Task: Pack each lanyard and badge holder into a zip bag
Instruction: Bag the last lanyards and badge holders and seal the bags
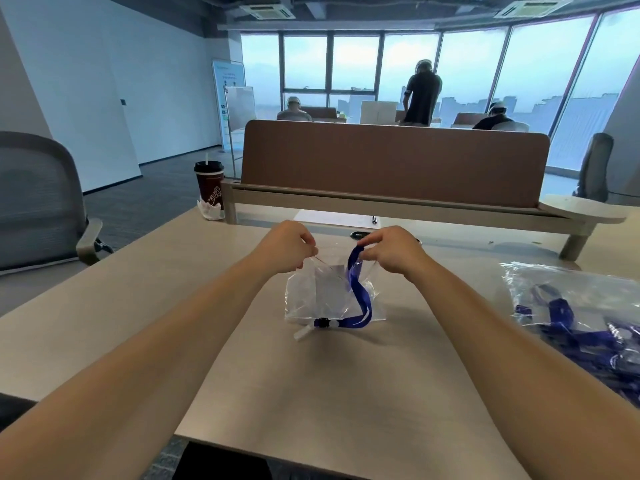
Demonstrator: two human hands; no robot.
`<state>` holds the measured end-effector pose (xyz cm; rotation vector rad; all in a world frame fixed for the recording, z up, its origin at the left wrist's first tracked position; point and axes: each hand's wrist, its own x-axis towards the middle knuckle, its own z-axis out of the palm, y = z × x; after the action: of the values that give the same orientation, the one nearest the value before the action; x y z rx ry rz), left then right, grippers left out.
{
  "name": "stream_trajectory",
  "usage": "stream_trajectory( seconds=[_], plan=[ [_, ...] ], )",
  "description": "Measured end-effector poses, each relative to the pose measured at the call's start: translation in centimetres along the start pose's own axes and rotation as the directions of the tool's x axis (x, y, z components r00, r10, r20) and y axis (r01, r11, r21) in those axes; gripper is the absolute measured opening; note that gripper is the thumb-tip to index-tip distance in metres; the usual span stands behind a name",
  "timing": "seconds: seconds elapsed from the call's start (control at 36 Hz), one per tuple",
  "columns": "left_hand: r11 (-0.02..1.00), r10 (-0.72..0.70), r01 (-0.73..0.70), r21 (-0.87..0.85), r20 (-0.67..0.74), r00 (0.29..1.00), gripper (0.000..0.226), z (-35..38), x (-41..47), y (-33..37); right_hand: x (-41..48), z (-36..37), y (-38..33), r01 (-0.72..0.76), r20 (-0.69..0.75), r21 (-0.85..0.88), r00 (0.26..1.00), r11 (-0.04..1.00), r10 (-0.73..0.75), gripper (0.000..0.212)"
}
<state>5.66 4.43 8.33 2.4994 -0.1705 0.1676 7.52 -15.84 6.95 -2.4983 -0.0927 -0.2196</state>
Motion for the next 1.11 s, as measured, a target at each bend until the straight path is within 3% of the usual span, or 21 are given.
stream_trajectory(
  seconds=[0.17, 0.36, 0.53, 0.61, 0.72, 0.78, 0.97, 1.11],
  plan=[
    [0.999, 0.0, 0.0, -0.035, 0.009, 1.0, 0.017, 0.0, 0.1, -0.3, 0.3, 0.5, 0.3, -0.043, -0.031, -0.122, 0.999, 0.992, 0.04, 0.004],
    [0.998, 0.068, -0.068, -0.012, -0.006, 0.998, 0.027, 0.1, -0.4, -0.5, 0.6, 0.9, 0.4, -0.069, -0.143, -0.155, 0.989, 0.986, 0.046, 0.009],
    [0.994, 0.107, -0.107, -0.005, -0.008, 0.994, 0.038, 0.1, -0.9, -0.3, 0.7, -0.6, -0.6, -0.106, -0.203, 0.043, 0.973, 0.993, 0.112, 0.01],
    [0.993, 0.114, -0.114, 0.011, -0.01, 0.993, 0.032, 0.1, -0.9, -0.3, 0.5, -1.5, -1.3, -0.122, -0.214, 0.188, 0.963, 0.974, 0.162, 0.012],
    [0.996, 0.086, -0.086, 0.031, -0.005, 0.996, 0.019, 0.2, -0.8, -0.5, 0.0, -2.4, -2.3, -0.141, -0.132, 0.522, 0.961, 0.841, 0.242, 0.008],
    [0.996, 0.075, -0.075, 0.044, 0.006, 0.997, 0.017, 0.3, -0.8, -0.6, -0.2, -2.5, -2.6, -0.152, -0.081, 0.584, 0.966, 0.798, 0.244, 0.009],
    [0.995, 0.09, -0.09, 0.031, -0.004, 0.996, 0.02, 0.6, -0.8, -0.4, -1.0, -1.0, -3.0, -0.172, 0.061, 0.323, 0.985, 0.931, 0.161, 0.008],
    [0.995, 0.097, -0.097, -0.014, -0.01, 0.995, 0.022, 0.5, -0.9, -0.5, -0.9, 0.4, -2.9, -0.104, 0.156, 0.265, 0.986, 0.959, 0.063, 0.015]
  ],
)
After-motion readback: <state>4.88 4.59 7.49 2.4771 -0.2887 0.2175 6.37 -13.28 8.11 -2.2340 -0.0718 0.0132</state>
